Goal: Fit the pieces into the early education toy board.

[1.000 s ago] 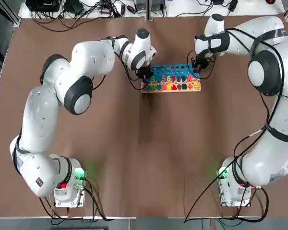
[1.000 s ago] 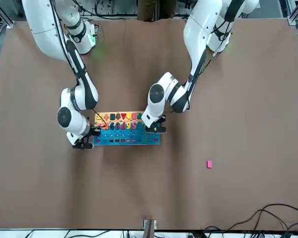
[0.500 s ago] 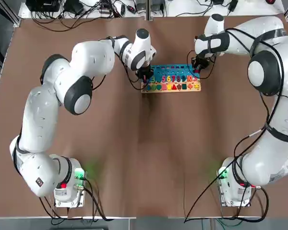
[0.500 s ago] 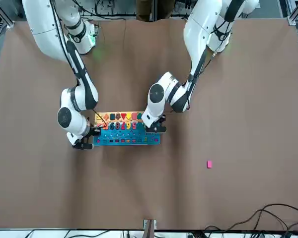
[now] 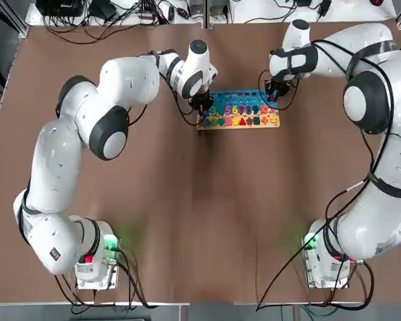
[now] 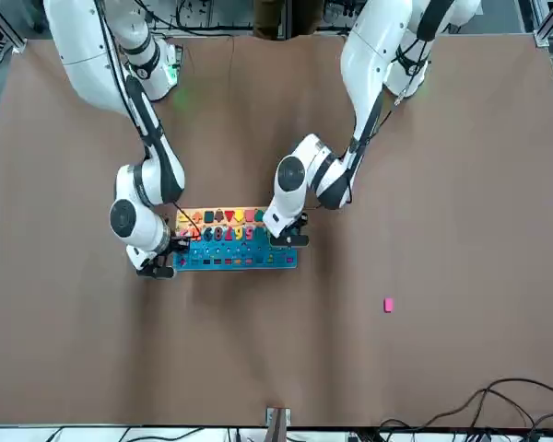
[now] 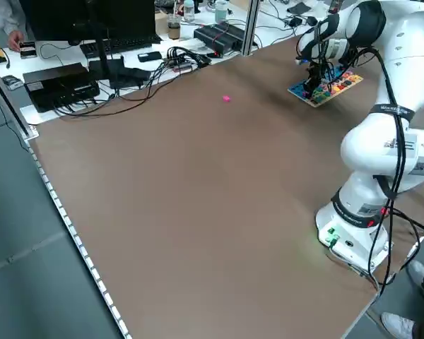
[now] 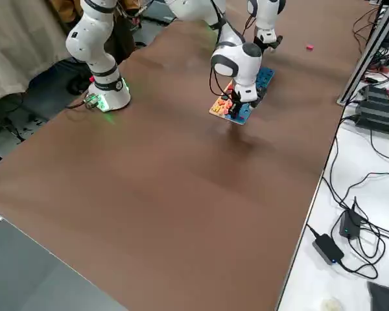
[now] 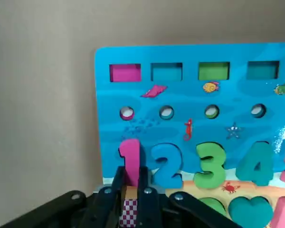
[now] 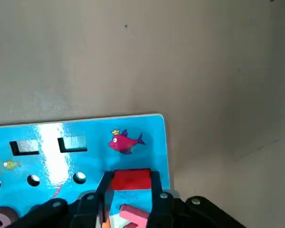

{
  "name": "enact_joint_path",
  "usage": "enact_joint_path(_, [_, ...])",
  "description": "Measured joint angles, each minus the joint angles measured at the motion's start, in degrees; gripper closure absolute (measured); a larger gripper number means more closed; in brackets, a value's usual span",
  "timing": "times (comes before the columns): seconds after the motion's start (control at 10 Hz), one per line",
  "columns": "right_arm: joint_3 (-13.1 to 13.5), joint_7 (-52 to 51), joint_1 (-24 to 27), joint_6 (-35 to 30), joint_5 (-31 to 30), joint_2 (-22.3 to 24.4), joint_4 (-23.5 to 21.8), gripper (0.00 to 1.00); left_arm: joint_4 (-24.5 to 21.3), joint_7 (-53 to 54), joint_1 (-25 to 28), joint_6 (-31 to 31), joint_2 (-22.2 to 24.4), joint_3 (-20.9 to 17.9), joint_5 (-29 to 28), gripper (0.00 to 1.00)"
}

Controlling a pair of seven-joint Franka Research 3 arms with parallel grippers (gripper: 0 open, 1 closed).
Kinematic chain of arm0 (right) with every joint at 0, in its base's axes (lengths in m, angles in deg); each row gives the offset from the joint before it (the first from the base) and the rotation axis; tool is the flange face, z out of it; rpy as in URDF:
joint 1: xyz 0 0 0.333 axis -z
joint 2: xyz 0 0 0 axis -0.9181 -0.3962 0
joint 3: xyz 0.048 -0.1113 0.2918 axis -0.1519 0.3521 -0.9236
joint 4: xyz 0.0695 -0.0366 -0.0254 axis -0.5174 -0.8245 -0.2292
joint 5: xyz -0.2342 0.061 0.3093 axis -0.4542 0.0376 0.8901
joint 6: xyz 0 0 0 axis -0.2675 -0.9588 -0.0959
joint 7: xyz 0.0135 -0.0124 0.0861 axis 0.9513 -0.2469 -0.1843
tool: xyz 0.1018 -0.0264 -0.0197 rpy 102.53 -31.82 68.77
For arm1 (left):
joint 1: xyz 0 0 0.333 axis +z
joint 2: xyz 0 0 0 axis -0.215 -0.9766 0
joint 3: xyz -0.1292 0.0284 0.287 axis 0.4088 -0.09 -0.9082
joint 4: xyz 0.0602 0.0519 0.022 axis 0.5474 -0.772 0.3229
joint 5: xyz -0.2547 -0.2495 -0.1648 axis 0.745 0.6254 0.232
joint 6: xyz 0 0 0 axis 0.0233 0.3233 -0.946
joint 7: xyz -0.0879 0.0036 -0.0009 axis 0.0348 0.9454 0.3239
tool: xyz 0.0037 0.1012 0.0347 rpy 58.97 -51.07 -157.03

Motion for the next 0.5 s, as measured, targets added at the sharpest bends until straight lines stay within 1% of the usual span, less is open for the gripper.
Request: enact_joint_path(0.5, [0.0,0.0,0.0,0.0,0.0,-0.1,0.1,0.64,0.1,0.0,0.0,1.5,0.1,0.0,0.0,0.86])
